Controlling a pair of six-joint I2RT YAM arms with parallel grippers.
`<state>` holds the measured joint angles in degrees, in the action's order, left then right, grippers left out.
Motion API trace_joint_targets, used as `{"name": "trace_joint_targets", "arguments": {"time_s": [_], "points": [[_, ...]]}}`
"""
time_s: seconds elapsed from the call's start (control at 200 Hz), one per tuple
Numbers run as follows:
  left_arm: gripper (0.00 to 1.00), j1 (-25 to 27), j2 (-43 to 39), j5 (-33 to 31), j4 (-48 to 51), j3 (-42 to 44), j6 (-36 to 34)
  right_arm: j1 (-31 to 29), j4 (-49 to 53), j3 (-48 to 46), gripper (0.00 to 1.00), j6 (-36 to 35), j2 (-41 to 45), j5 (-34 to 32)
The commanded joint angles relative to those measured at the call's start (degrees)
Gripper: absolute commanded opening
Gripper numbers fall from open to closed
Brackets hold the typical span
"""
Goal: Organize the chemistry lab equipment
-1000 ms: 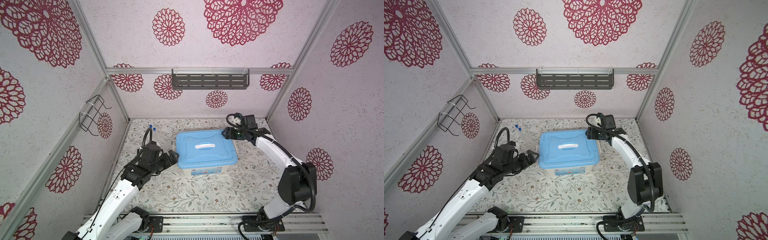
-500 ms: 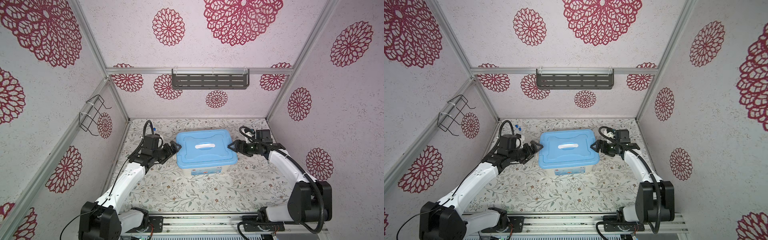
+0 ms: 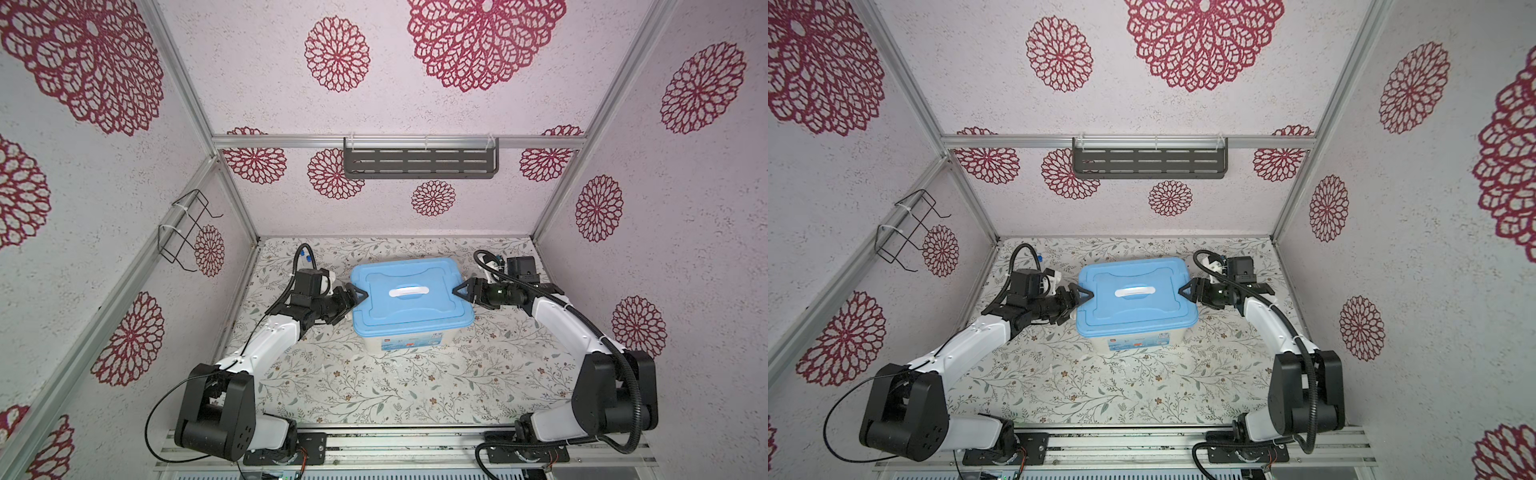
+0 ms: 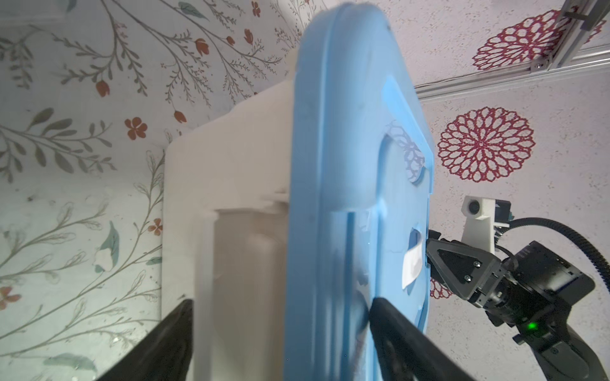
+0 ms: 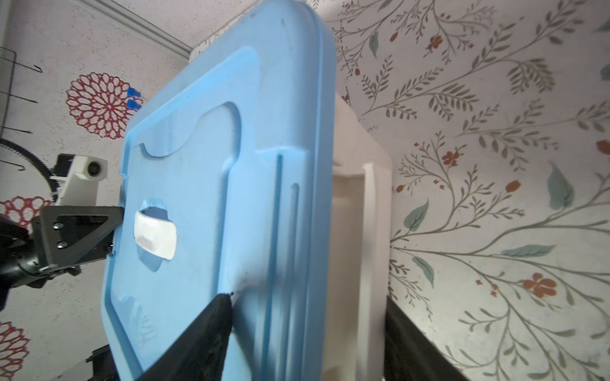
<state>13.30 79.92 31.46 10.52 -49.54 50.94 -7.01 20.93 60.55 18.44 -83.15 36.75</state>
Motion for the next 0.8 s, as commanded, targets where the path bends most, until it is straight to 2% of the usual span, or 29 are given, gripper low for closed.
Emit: {"name": "trace_joint_targets", "arguments": {"time_s": [0.0,0.125,0.245,0.48,0.666,0.796], "points": [[0.82,1.05,0.39,-1.48,1.80,-3.89,-4.55,-2.32,2.64,2.29,0.67,-3.33,2.33,-5.56],[0.76,1.61,1.10,-4.52,8.09,-7.30,-8.35,-3.70,4.95,4.07,0.62,-4.47,2.67,-9.60],[0.69,3.03,1.20,-10.35,13.13,-9.86,-9.97,-5.17,7.72,5.72,0.59,-5.68,2.58,-13.41],[0.55,7.02,2.59,-17.70,18.41,-12.96,-12.58,-9.17,12.22,8.25,0.54,-6.25,2.92,-22.64],[0.41,8.91,2.61,-23.59,21.64,-15.58,-14.62,-12.76,17.31,11.45,0.49,-7.25,1.59,-31.13],[0.27,10.33,3.47,-26.24,24.65,-18.24,-16.71,-15.90,18.81,12.16,0.47,-7.28,1.28,-36.63]]}}
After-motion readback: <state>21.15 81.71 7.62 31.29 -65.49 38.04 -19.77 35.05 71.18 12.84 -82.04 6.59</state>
